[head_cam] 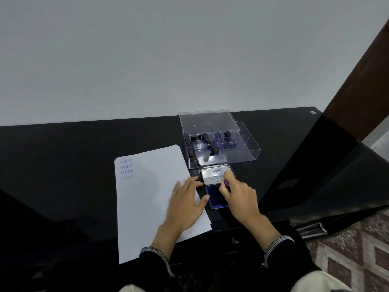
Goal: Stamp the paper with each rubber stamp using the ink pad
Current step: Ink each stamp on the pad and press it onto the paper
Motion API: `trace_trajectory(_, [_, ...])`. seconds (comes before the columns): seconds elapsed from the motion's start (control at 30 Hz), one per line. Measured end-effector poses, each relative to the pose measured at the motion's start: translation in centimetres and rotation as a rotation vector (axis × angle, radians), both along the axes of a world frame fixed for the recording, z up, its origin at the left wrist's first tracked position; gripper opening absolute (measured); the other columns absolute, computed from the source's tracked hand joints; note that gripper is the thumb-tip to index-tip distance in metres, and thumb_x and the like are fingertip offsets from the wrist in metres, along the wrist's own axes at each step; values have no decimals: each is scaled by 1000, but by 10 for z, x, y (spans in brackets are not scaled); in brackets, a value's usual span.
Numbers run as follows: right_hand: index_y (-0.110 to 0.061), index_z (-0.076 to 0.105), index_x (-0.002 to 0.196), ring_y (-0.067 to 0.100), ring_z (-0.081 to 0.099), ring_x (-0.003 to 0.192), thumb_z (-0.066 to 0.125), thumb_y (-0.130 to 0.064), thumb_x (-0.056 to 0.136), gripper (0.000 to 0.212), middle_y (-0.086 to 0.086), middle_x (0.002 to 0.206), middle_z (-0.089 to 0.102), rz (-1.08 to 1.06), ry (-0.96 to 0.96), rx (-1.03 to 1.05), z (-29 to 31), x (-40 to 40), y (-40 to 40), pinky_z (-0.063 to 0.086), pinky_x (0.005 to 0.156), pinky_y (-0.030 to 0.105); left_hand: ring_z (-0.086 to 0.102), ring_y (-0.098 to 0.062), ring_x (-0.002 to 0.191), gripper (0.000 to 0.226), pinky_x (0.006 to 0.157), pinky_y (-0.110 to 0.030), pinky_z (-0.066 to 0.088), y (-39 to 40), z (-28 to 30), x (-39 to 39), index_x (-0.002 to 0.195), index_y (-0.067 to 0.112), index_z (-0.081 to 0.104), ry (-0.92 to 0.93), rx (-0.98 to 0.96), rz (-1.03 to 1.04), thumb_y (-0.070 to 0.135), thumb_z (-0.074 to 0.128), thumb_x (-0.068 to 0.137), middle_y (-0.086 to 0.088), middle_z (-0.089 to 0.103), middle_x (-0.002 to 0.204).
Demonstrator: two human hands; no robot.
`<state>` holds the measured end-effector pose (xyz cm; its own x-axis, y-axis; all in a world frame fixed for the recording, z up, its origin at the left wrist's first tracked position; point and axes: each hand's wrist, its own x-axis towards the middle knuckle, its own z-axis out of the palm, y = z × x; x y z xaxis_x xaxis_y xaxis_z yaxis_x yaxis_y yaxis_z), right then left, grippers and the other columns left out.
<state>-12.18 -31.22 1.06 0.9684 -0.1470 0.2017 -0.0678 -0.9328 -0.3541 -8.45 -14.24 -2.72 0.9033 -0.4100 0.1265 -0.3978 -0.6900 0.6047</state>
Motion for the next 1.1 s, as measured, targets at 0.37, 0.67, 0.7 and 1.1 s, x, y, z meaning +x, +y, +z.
trace_trajectory(0.37, [-24,41,91,15,58,61,42,-29,99,10,-1,69,57,-49,-77,358,22,11,22,52,59,37,51,-4,103,16,90,-3,30,44,22,8,104,24,57,-49,-367,484,10,52,97,9,57,113])
trace_trajectory(0.67, [-20,46,94,15,49,66,48,-27,98,9,19,80,57,56,-79,975,16,35,115,43,60,23,45,-18,128,30,92,-26,39,121,24,16,122,21,56,2,-285,819,8,54,94,2,43,140])
trace_trajectory(0.7, [-19,46,93,15,49,66,49,-26,98,8,22,82,58,64,-78,979,13,36,119,42,59,24,46,-18,127,32,90,-25,38,125,25,15,124,20,54,26,-286,829,9,53,95,2,40,143])
trace_trajectory(1.1, [-22,54,94,15,51,67,50,-28,98,8,15,82,62,101,-93,893,7,55,134,43,58,20,53,-9,105,29,84,-25,48,147,9,27,123,19,55,60,-330,737,9,49,96,4,59,119])
